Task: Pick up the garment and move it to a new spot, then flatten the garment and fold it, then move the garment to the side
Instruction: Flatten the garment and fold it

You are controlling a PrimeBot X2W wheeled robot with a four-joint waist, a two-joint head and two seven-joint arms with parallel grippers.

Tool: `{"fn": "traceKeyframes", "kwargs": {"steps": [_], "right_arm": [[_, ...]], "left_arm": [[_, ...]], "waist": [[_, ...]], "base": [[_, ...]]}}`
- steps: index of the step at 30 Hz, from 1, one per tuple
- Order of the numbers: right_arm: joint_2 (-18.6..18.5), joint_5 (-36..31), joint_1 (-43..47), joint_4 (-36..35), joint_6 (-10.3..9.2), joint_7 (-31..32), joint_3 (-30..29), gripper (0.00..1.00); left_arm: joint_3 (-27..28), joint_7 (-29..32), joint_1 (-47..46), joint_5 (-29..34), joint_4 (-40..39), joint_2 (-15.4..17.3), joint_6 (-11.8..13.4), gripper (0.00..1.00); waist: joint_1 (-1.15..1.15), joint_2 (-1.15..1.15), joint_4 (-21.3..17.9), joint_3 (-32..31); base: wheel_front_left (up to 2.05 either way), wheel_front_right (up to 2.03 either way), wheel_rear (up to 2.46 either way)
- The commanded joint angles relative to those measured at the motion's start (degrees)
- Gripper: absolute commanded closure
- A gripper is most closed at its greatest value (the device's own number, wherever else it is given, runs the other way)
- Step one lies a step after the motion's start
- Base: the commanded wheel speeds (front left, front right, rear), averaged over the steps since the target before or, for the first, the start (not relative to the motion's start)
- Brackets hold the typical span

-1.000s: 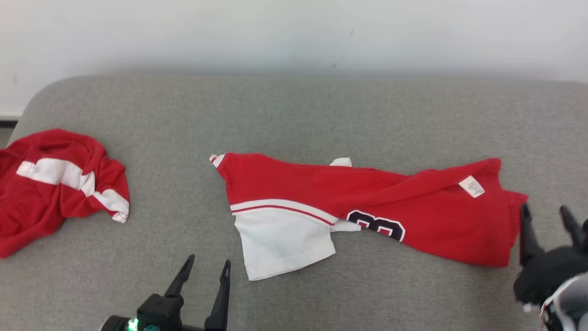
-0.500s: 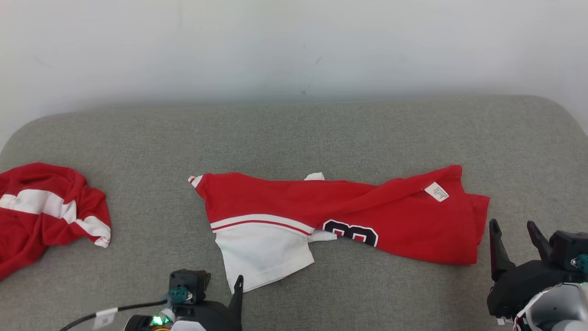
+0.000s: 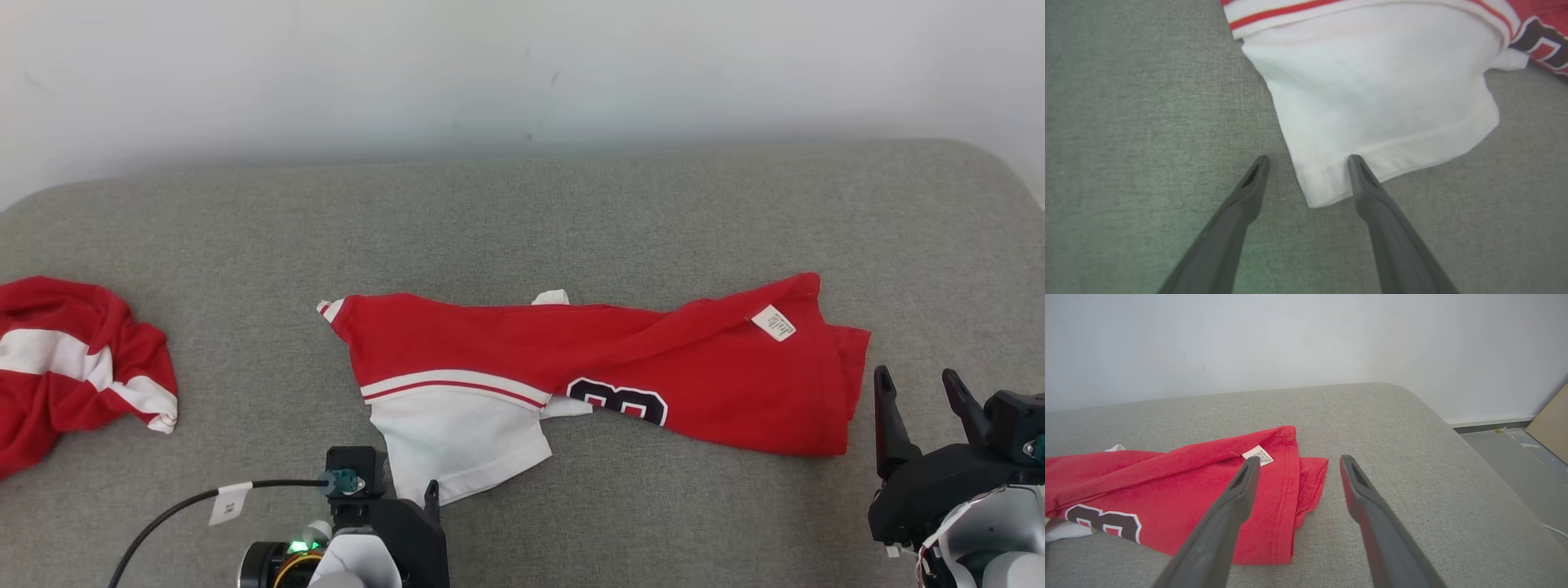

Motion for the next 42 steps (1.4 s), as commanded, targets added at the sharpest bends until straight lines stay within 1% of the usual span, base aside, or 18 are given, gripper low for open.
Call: {"fn": "traceKeyframes", "kwargs": {"steps": [1, 2, 3, 4, 7, 12, 14, 17, 19, 22, 25, 28, 31, 35, 40, 42], "right_arm": [[0.04, -0.17, -0.33, -0.25, 0.06, -0.11, -0.13, 0.00], [0.08, -0.18, -0.39, -0.28, 0.06, -0.14, -0.22, 0.00], [0.12, -0.25, -0.46, -0.33, 0.06, -0.17, -0.23, 0.00], [0.16, -0.25, -0.51, -0.32, 0.06, -0.17, -0.18, 0.00], [0.23, -0.15, -0.65, -0.38, 0.06, -0.12, -0.05, 0.00], [-0.16, -0.39, -0.83, -0.52, 0.06, 0.70, -0.19, 0.00], [-0.61, -0.44, -1.11, 0.08, 0.06, 2.10, -0.06, 0.00], [-2.34, -0.82, -3.10, 1.95, 0.06, 6.61, 0.10, 0.00], [-3.69, -0.43, -5.44, 4.19, 0.06, 10.16, -0.14, 0.00], [-6.15, 0.72, -9.68, 8.68, 0.06, 13.74, -0.27, 0.00], [-8.37, 2.40, -14.43, 13.87, 0.06, 16.07, 0.25, 0.00], [-10.48, 2.65, -19.24, 18.99, 0.06, 18.35, 0.40, 0.00], [-12.71, 1.59, -24.22, 23.24, 0.06, 18.57, 1.02, 0.00], [-14.47, 0.49, -29.33, 28.61, 0.06, 18.34, 2.70, 0.00], [-16.23, 0.17, -33.36, 34.93, 0.06, 18.35, 4.11, 0.00], [-16.73, -0.58, -34.44, 36.44, 0.06, 18.22, 4.37, 0.00]], "left_arm": [[-0.08, 0.46, -0.62, -0.47, 1.40, -0.74, -0.26, 0.08], [-0.26, 0.77, -0.96, -0.39, 2.27, -1.03, -0.20, 0.52], [-0.36, 0.88, -1.20, -0.37, 2.93, -1.30, -0.22, 0.89], [-0.61, 1.65, -1.33, -0.54, 3.78, -1.49, -0.25, 1.00], [-1.03, 2.70, -1.56, -0.86, 4.86, -1.90, -0.65, 1.00], [-1.38, 4.07, -1.50, -1.82, 5.75, -1.83, -2.01, 1.00], [-1.25, 3.89, -1.42, -2.02, 5.64, -1.89, -2.00, 1.00], [-1.08, 3.57, -1.40, -2.16, 5.21, -1.60, -2.16, 1.00], [-1.05, 3.52, -1.54, -2.08, 4.71, -1.19, -2.13, 1.00], [-1.05, 3.40, -2.03, -1.62, 3.96, -0.56, -2.00, 1.00], [-1.19, 3.41, -2.59, -1.18, 2.95, -0.06, -1.62, 1.00], [-1.32, 3.52, -3.25, -0.76, 1.80, 0.42, -1.49, 1.00], [-1.36, 3.48, -3.94, -0.24, 0.74, 1.12, -1.18, 1.00], [-1.28, 3.40, -4.62, 0.34, -0.96, 1.78, -0.62, 1.00], [-1.33, 3.20, -5.27, 0.85, -3.25, 2.05, 0.21, 1.00], [-1.25, 3.10, -5.46, 0.90, -3.95, 2.02, 0.36, 1.00]], "waist": [[0.00, 0.00, -0.11, 0.51], [0.00, 0.00, -0.14, 0.65], [0.00, 0.00, -0.17, 0.83], [0.00, 0.00, -0.20, 0.94], [0.00, 0.00, -0.17, 1.18], [0.00, 0.00, 0.50, 1.50], [0.00, 0.00, 0.74, 1.57], [0.00, 0.00, 0.92, 1.79], [0.00, 0.00, 1.13, 2.09], [0.00, 0.00, 1.65, 2.92], [0.00, 0.00, 2.51, 4.39], [0.00, 0.00, 3.47, 6.29], [0.00, 0.00, 4.34, 7.95], [0.00, 0.00, 5.56, 10.01], [0.00, 0.00, 6.92, 12.07], [0.00, 0.00, 7.29, 12.77]], "base": [[0.00, 0.00, 0.00], [0.00, 0.00, 0.00], [0.00, 0.00, 0.00], [0.00, 0.00, 0.00], [0.00, 0.00, 0.00], [0.00, 0.00, 0.00], [0.00, 0.00, 0.00], [0.00, 0.00, 0.00], [0.00, 0.00, 0.00], [0.00, 0.00, 0.00], [0.00, 0.00, 0.00], [0.00, 0.00, 0.00], [0.00, 0.00, 0.00], [0.00, 0.00, 0.00], [0.00, 0.00, 0.00], [0.00, 0.00, 0.00]]}}
